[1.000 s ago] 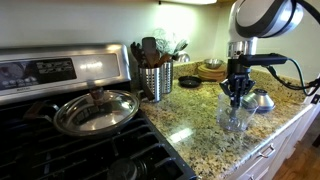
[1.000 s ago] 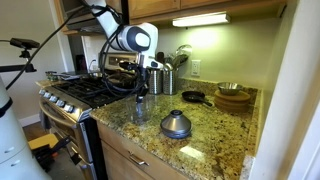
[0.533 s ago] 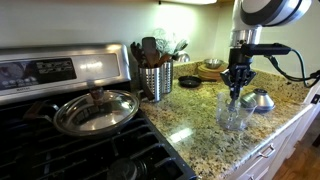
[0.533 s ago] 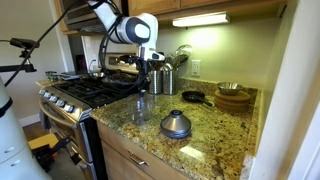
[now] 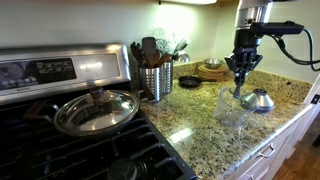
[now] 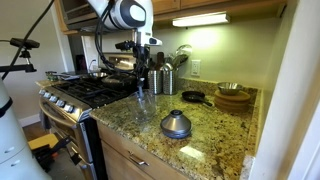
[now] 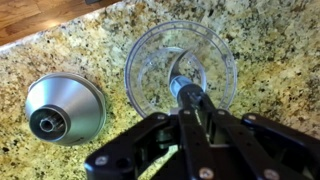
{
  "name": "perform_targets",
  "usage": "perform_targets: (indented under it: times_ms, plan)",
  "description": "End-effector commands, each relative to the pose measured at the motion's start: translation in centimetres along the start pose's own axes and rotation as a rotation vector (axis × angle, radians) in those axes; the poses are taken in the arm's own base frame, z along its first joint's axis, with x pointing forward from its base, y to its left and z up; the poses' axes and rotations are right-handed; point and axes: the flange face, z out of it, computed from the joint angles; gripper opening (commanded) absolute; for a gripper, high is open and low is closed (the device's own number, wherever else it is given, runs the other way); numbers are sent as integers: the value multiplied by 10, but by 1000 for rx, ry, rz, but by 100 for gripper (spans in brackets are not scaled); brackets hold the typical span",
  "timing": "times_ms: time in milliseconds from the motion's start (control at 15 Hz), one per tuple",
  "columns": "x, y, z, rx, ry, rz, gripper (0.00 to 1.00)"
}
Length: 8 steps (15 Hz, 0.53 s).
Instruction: Remove the silver object from the transparent jug
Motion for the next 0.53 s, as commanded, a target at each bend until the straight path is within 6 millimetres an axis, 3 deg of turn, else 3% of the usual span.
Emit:
perform_targets:
  times_ms: [0,267,467]
  plan:
    - [-18,-9,-34,-46,19,-26,8]
    - [-16,-21,-41,-48,20,-75,8]
    - [1,-21,-18,-32,1,-67,8]
